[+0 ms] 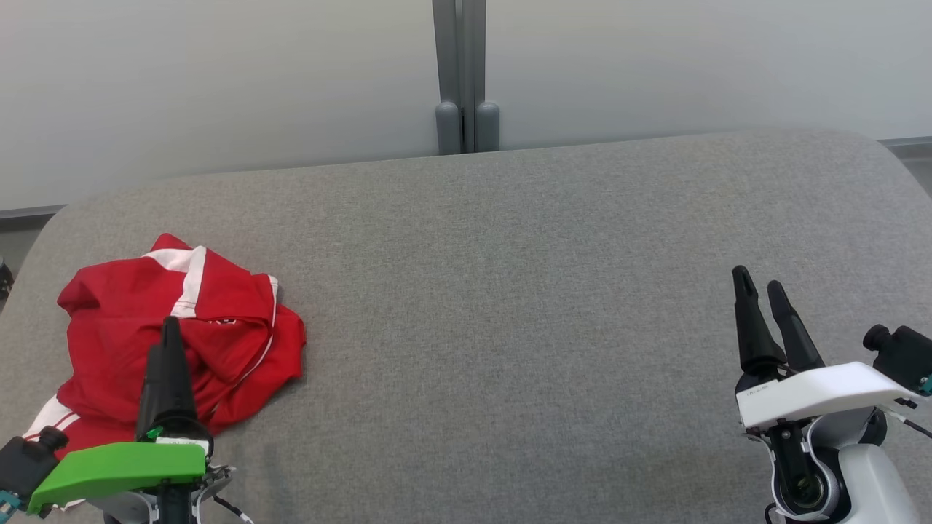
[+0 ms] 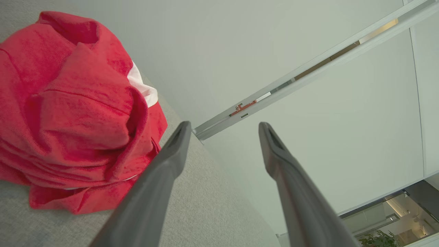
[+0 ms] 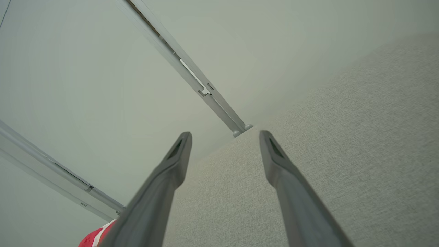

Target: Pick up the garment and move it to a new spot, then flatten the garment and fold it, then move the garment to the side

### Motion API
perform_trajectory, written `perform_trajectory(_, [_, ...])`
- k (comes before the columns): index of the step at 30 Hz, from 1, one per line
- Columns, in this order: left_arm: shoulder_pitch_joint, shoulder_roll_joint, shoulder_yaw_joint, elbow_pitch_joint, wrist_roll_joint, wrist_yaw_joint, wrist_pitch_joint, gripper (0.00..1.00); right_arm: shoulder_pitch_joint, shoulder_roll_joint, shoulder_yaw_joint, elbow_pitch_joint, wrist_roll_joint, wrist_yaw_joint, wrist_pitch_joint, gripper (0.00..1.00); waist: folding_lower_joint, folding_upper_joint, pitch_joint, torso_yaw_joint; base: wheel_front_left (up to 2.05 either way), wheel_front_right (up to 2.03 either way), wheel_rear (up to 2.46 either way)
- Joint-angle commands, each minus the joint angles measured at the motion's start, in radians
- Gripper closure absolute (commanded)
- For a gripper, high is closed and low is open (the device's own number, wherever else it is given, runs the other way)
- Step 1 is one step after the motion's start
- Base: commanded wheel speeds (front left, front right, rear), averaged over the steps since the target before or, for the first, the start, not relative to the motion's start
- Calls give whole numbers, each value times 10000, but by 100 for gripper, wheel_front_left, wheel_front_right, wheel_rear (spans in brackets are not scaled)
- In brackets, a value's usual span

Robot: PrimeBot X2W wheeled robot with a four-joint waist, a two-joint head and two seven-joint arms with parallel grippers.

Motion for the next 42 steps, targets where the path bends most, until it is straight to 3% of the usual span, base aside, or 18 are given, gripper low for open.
perform_trajectory(1, [-29, 77, -113, -312, 525, 84, -119, 0, -80, -113, 90, -227, -604, 23, -122, 0, 0, 0, -3, -8, 0, 0, 0])
perform_trajectory(21, [362, 153, -1883, -219, 5542, 600, -729, 0, 141, -120, 466, -53, -4158, 26, -738, 0, 0, 0, -89, -130, 0, 0, 0])
perform_trajectory(32, [394, 670, -2915, -43, 7144, 1387, -1026, 0, 224, -118, 678, -29, -5668, 27, -1029, 0, 0, 0, -140, -188, 0, 0, 0])
perform_trajectory(42, [310, 1044, -3606, 125, 7939, 1996, -1270, 0, 266, -139, 817, 11, -6817, 28, -1270, 0, 0, 0, -191, -204, 0, 0, 0])
